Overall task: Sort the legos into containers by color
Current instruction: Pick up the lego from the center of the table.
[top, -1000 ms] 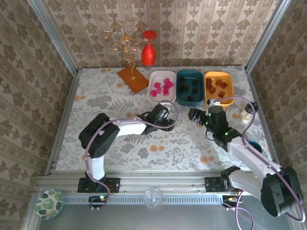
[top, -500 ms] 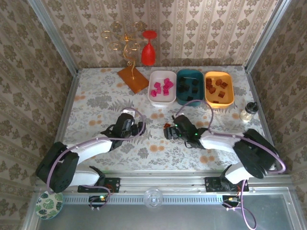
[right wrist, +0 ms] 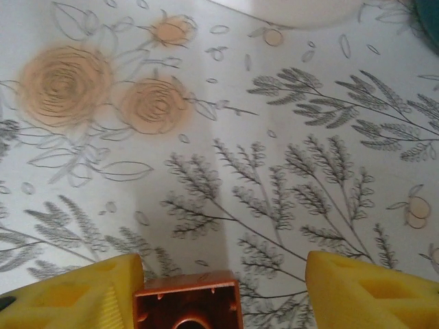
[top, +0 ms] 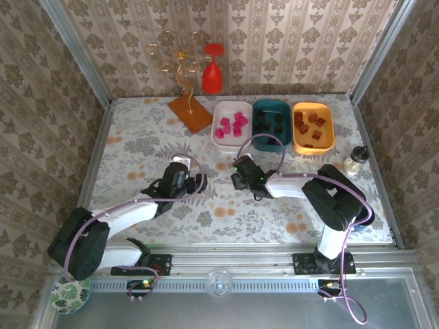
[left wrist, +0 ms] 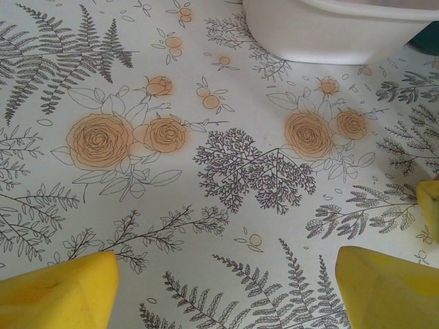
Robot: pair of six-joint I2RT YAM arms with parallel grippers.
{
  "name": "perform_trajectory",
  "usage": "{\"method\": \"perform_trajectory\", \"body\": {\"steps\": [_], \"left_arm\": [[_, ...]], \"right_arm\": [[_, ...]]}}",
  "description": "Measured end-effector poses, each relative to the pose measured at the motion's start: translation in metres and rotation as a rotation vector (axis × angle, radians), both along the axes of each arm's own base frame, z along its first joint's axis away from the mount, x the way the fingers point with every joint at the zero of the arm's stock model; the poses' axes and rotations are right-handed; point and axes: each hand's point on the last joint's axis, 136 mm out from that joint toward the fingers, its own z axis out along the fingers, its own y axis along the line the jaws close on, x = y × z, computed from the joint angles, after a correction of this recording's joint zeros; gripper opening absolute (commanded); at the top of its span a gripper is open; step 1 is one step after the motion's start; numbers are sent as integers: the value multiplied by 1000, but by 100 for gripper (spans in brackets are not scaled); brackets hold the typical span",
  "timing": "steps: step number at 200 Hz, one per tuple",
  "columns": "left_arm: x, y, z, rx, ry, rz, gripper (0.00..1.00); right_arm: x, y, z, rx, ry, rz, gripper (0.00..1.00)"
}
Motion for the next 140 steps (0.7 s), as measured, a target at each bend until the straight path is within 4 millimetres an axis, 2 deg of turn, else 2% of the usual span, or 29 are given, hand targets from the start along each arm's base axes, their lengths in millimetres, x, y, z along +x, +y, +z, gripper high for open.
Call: {"method": "perform_trajectory", "body": {"steps": [25,71,97,117,140], "left_arm": [[2,1,2,-9,-4,3,84],[5,-4,-2,-24,1,-11,84],[5,-6,-8,-22,14,-19,84],[4,-8,-10,-25,22,-27,84],[3,-10,-10,-34,27,-39,84]], "right_arm": [[2,-11,-6,-12,27,-16,56],[0,-6,-7,41,56,-18,39],[-9,-8,-5,75,69,-21,35],[-14,-12,11,95,53,-22,34],[-3,-20,61,177,-46,-45,32]]}}
